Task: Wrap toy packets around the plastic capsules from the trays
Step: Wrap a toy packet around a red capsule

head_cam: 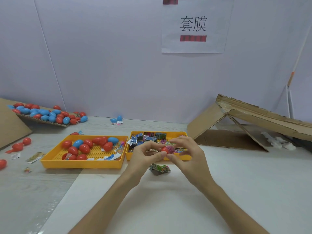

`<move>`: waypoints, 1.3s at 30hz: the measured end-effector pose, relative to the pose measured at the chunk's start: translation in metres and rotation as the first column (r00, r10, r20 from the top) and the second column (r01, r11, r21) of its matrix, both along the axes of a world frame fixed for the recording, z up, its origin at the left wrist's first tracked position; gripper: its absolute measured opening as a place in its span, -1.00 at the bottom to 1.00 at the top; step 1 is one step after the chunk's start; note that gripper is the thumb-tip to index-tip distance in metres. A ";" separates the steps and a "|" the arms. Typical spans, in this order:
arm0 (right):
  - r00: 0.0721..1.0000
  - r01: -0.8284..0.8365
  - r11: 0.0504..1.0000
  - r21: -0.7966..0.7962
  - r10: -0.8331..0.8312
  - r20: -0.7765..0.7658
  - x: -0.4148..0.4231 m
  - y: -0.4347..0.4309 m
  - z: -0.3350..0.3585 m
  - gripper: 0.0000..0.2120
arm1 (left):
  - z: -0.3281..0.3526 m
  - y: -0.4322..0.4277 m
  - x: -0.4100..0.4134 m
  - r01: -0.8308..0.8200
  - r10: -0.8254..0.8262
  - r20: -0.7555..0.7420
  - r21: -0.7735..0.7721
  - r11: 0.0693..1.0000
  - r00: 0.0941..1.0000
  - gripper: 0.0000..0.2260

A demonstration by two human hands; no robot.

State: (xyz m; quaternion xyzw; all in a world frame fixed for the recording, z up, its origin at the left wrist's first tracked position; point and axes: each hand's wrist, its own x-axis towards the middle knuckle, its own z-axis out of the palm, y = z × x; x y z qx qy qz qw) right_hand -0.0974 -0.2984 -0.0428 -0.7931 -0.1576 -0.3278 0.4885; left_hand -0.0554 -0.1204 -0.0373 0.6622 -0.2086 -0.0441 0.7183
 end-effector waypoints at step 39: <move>0.984 0.084 0.984 -0.156 -0.057 0.170 -0.006 0.003 -0.001 -0.66 | 0.000 -0.002 0.000 0.107 -0.109 -0.039 -0.034 0.994 0.993 -0.56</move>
